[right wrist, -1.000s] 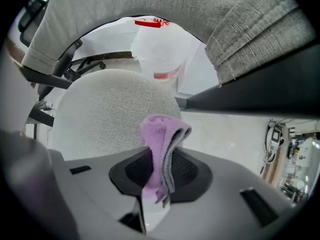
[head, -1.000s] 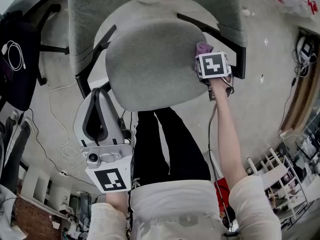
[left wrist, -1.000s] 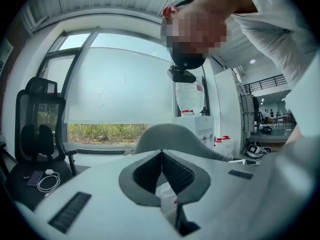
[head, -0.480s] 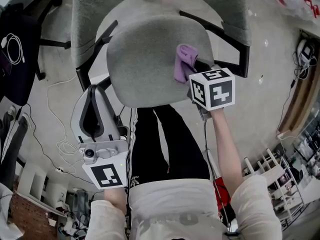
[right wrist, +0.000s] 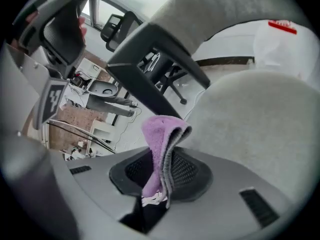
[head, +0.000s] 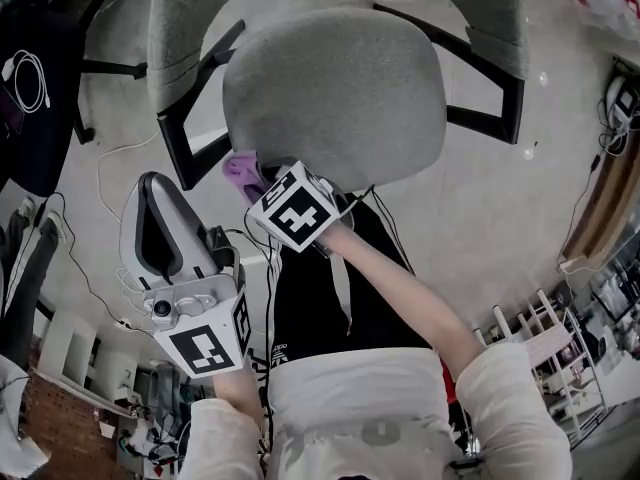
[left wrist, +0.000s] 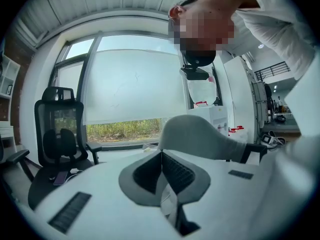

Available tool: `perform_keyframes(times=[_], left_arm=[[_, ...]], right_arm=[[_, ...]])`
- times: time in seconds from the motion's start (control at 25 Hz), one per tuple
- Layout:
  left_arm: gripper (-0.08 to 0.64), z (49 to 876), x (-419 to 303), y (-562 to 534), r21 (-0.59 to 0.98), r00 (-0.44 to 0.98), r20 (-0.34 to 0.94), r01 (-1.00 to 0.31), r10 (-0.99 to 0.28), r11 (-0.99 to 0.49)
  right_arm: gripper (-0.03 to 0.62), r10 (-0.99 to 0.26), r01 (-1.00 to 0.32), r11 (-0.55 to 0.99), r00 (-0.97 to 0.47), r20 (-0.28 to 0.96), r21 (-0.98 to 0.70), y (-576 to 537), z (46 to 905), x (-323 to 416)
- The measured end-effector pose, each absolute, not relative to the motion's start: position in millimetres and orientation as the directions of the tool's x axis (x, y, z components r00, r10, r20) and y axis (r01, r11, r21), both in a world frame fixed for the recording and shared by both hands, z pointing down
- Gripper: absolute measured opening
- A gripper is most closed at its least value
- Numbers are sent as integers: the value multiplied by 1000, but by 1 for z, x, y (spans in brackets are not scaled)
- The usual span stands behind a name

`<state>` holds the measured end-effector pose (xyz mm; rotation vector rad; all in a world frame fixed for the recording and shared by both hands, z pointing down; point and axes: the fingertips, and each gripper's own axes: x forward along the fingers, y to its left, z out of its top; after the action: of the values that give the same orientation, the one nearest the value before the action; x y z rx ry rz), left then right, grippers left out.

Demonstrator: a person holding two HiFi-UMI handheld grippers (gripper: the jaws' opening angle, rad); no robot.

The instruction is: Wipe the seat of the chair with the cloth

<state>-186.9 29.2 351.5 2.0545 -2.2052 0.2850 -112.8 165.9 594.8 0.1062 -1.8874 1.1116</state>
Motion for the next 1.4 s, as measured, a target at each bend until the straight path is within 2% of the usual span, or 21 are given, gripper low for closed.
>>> perform_keyframes(times=[0.2,0.36,0.6,1.4], left_arm=[[12,351,-192,35,-66,-93,213,-995,-973,81],[12,347,-198,35,-76,-101,205,-993,-974,87],[12,350,-198,35,-79,-99,211,-993,-973,84],[14,351,-144,9,-62,7,226,-998,-974,-22]], right_arm=[[87,400,-476,555,-566,721,-682,192,626,-128],[87,374,-471,606,-543,752,-641,190,642,-128],[87,325,-536,574,-544,774,-618,181,648,-101],[89,165,-746,544,-355,920,-385,107,648,117]])
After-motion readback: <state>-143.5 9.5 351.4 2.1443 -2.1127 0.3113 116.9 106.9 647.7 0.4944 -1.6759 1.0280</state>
